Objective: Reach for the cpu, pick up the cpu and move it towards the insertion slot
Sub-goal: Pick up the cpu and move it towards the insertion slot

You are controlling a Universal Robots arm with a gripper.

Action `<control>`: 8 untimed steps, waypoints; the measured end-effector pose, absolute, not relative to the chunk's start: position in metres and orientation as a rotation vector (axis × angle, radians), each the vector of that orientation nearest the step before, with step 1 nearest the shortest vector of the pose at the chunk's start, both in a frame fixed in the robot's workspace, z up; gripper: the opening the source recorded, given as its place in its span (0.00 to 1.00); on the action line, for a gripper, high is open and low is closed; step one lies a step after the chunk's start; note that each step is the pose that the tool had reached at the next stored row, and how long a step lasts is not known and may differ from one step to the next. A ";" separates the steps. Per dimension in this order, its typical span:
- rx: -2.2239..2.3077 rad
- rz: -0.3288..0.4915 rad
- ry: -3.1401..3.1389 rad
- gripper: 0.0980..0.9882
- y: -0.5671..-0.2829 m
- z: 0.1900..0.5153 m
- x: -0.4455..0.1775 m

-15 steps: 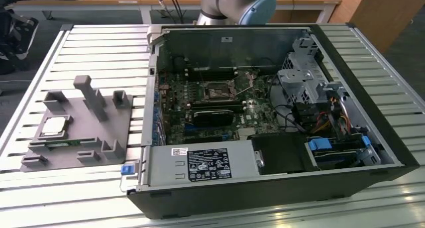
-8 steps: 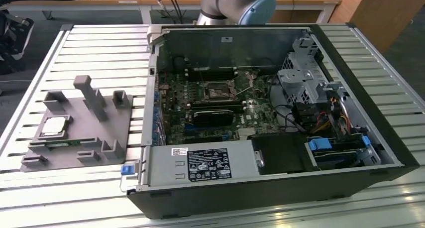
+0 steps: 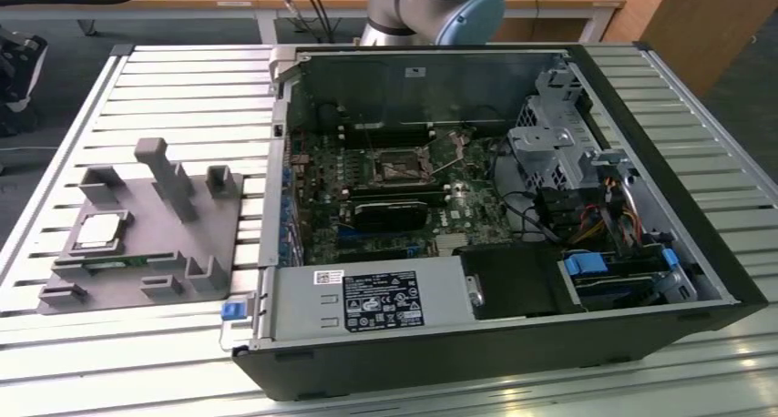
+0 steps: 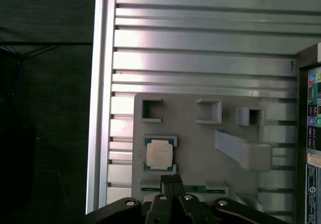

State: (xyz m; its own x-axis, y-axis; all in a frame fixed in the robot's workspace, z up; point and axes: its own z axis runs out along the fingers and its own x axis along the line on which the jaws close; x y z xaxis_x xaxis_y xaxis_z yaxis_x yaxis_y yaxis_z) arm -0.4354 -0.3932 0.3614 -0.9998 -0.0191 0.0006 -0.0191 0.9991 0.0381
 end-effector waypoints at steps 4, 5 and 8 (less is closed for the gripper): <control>0.030 -0.058 -3.140 0.01 -0.393 0.360 -0.439; 0.030 -0.057 -3.140 0.01 -0.393 0.360 -0.439; 0.030 -0.055 -3.140 0.01 -0.393 0.358 -0.439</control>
